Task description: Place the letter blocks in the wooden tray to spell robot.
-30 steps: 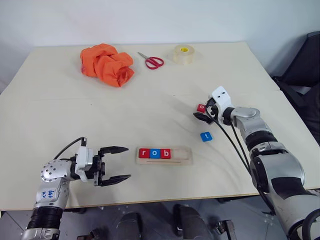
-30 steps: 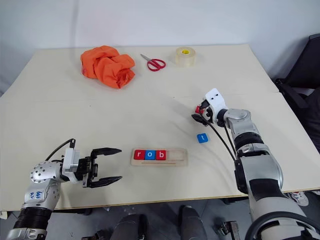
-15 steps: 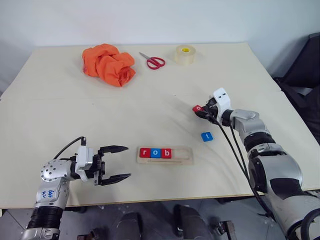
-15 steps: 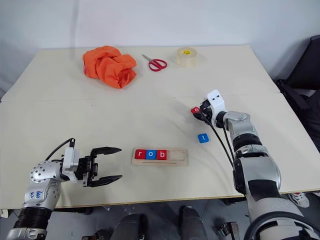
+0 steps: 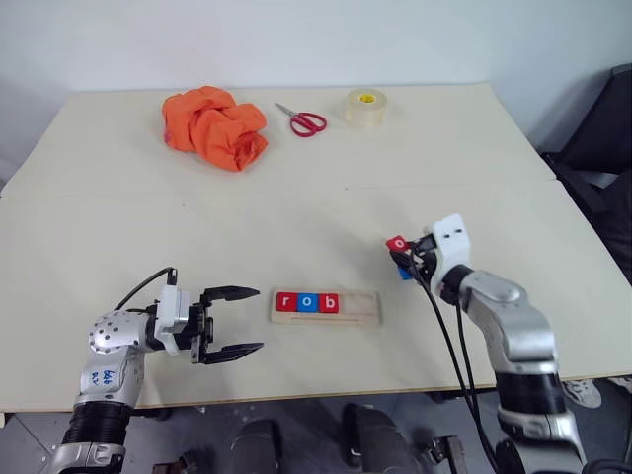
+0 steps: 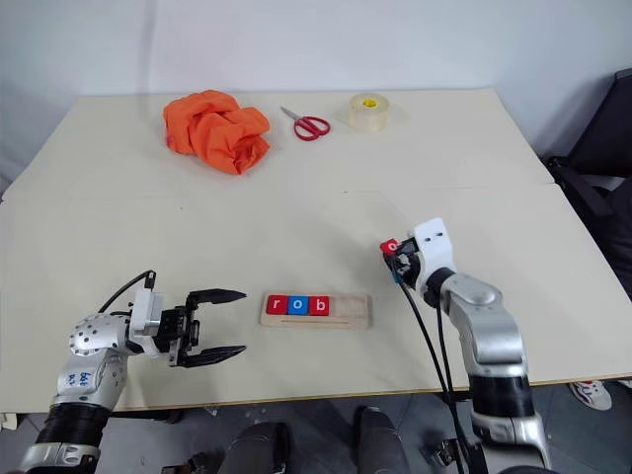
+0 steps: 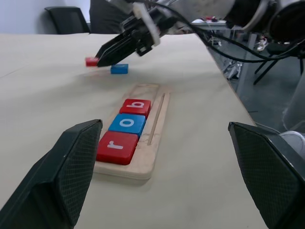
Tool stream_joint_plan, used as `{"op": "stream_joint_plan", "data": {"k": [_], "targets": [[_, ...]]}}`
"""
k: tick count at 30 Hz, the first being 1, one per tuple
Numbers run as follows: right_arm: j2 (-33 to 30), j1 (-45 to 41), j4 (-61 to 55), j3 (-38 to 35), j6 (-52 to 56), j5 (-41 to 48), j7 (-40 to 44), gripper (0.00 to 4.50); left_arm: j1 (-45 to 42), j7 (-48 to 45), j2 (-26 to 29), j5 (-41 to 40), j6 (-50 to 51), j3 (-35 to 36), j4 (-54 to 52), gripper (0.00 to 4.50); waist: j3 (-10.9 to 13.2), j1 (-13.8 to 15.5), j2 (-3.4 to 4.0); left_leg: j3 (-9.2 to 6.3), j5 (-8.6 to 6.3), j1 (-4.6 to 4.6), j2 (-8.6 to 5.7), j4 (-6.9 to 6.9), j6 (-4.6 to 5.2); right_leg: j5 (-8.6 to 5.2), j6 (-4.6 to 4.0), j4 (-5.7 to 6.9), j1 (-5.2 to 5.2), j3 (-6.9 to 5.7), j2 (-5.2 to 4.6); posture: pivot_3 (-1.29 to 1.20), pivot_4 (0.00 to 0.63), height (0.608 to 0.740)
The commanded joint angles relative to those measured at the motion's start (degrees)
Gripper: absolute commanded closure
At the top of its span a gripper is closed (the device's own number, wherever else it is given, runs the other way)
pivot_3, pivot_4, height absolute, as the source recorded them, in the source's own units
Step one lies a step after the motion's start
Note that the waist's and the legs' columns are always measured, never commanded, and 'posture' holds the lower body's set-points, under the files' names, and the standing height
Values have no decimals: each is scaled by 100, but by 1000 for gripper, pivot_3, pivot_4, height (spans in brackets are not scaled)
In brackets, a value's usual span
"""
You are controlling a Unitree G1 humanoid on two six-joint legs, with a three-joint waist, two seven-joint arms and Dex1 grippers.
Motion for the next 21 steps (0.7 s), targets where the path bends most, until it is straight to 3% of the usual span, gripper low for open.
{"op": "stream_joint_plan", "data": {"k": [1, 9, 21], "targets": [[126, 321, -1497, -204, 1073, 96, -508, 3053, -125, -187, 38, -85, -12, 29, 107, 0, 0, -8, 0, 0, 0, 0, 0, 0, 0, 0, 0, -1, 0, 0, 1, 0, 150, 740], [598, 1185, -3499, -81, 2993, 191, -1111, 3053, -278, -448, 21, -91, 62, -32, 255, 0, -1, -8, -2, -8, 0, -3, 0, -2, 1, -4, -6, -5, 0, -4, 4, 0, 150, 740], [1072, 1607, -3402, -123, 3179, 175, -1517, 3053, -393, -512, -1, -82, 76, -123, 340, 0, -4, -9, -6, -10, 0, -3, -1, -2, 2, -3, -5, -10, 1, -4, 5, 0, 150, 740]]}}
